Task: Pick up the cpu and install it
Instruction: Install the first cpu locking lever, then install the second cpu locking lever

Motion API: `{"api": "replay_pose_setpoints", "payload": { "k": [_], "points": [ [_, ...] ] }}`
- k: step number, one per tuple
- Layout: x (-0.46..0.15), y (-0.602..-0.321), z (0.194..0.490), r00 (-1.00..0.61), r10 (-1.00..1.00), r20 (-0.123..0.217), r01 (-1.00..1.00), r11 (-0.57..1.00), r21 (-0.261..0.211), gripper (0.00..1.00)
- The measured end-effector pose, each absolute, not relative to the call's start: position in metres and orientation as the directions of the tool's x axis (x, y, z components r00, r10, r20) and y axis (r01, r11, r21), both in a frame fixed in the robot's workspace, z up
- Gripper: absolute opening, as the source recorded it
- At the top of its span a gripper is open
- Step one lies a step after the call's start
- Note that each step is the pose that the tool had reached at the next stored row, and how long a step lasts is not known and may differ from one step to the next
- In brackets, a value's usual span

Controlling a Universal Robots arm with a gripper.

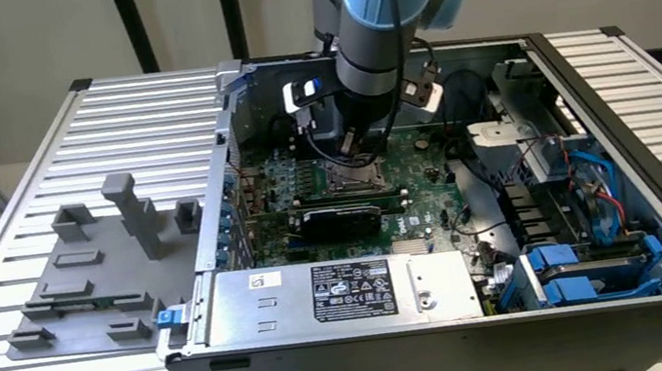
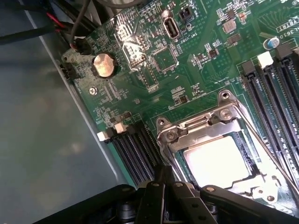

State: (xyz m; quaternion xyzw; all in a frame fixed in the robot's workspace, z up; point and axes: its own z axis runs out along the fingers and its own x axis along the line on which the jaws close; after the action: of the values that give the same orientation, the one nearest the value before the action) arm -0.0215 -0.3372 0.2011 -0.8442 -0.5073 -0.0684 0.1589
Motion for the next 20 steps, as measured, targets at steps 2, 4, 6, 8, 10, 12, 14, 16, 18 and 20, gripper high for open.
{"api": "replay_pose_setpoints", "payload": {
  "k": [2, 4, 6, 8, 10, 12, 14, 16, 18, 20],
  "points": [
    [-0.0216, -0.3390, 0.2055, 0.476, 0.835, 0.277, 0.878, -0.435, -0.199, 0.11],
    [-0.0216, -0.3428, 0.2084, 0.476, 0.835, 0.277, 0.878, -0.435, -0.199, 0.11],
    [-0.0216, -0.3470, 0.2100, 0.476, 0.835, 0.278, 0.878, -0.434, -0.199, 0.11],
    [-0.0216, -0.3476, 0.2100, 0.476, 0.834, 0.279, 0.878, -0.434, -0.200, 0.11],
    [-0.0216, -0.3477, 0.2101, 0.476, 0.834, 0.280, 0.878, -0.434, -0.201, 0.11],
    [-0.0216, -0.3476, 0.2100, 0.476, 0.833, 0.283, 0.878, -0.433, -0.202, 0.11],
    [-0.0216, -0.3477, 0.2101, 0.476, 0.832, 0.285, 0.878, -0.433, -0.203, 0.11],
    [-0.0216, -0.3477, 0.2100, 0.476, 0.832, 0.286, 0.878, -0.432, -0.204, 0.11],
    [-0.0216, -0.3476, 0.2100, 0.476, 0.831, 0.288, 0.878, -0.432, -0.205, 0.11],
    [-0.0216, -0.3477, 0.2100, 0.476, 0.830, 0.290, 0.878, -0.431, -0.206, 0.11]
  ]
}}
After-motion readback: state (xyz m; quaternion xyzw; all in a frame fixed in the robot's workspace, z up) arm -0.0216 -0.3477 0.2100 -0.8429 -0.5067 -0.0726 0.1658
